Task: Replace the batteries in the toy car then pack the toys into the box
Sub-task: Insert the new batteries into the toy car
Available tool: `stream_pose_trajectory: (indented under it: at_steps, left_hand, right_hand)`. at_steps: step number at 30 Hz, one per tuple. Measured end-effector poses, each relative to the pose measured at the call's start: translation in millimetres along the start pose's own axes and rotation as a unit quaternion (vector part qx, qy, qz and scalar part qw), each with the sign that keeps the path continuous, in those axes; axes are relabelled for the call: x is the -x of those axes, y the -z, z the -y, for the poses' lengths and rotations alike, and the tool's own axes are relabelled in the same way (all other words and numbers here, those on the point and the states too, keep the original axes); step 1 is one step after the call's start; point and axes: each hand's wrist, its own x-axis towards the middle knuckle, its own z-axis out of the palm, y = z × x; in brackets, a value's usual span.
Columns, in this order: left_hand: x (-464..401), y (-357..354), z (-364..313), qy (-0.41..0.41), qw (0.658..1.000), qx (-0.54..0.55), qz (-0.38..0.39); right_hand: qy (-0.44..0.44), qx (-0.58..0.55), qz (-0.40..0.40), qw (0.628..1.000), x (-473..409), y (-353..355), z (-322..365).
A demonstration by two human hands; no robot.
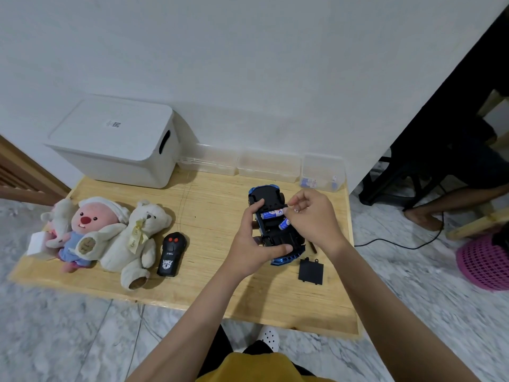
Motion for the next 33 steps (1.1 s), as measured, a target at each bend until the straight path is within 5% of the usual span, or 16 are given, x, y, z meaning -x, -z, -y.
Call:
stream_pose_trajectory:
  at_steps: [22, 33]
  left_hand:
    - [-8.2, -9.4, -0.2, -0.022, 0.995, 0.029, -0.089]
    - [-13.3, -4.4, -9.2, -0.046, 0.995, 0.015, -0.086]
  right_hand:
    - [0.112, 0.037, -0.124, 0.985, 3.0, -13.5, -1.4]
    - [0.055, 0.000, -0.029, 0.998, -1.6, -3.8, 4.3]
